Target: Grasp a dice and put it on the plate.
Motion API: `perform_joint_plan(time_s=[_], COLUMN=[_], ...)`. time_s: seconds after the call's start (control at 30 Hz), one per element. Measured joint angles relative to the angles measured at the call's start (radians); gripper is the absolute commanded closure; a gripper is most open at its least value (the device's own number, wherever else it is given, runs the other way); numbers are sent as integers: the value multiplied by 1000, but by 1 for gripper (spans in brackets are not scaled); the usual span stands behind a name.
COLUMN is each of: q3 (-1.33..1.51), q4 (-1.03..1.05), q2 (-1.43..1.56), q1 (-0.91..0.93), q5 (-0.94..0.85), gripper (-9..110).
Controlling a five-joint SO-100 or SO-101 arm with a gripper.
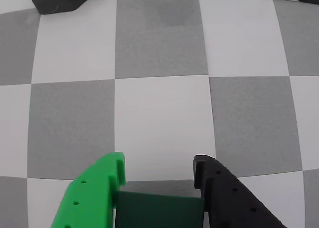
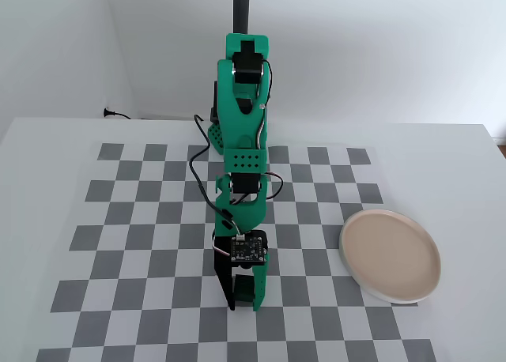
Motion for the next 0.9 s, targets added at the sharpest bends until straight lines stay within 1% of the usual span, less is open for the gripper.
perform_joint_plan(time_s=[0.33,0.53,0.7,0.9], q3=[-3,-3,-3,-3], q4=[74,74,81,160], q2=[138,245,357,483], q1=[-78,-146,-218,-333], q5=[17,17,37,74], gripper=[106,106,106,106])
